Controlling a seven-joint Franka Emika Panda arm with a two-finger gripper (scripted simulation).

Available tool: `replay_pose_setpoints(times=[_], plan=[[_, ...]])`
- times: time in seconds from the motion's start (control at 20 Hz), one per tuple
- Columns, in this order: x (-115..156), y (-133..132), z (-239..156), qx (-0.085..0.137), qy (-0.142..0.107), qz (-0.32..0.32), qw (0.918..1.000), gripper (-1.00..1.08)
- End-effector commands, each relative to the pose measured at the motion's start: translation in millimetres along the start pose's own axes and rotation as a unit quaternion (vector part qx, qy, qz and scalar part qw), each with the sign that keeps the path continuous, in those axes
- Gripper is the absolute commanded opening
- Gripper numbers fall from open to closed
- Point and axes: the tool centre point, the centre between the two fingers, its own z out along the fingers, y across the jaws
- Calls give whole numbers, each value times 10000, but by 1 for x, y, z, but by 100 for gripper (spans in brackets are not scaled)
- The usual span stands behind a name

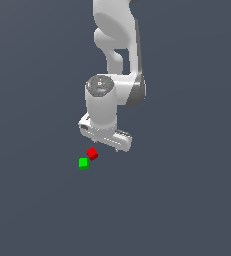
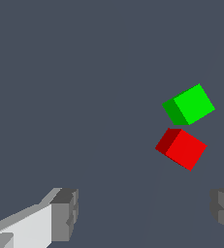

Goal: Stack the red cube on top of the green cube.

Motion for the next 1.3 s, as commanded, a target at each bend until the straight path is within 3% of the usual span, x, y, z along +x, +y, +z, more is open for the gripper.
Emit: replay_pose_setpoints(times=[0.0,0.4,0.8,1.0,1.25], plan=[[6,12,11,-11,-2,482,9988,100],[15,50,43,-36,-15,1887,9820,100],[14,74,62,-46,-26,2698,9629,100],[13,78,66,-47,-29,2861,9582,100],[13,78,66,-48,-32,2865,9581,100]])
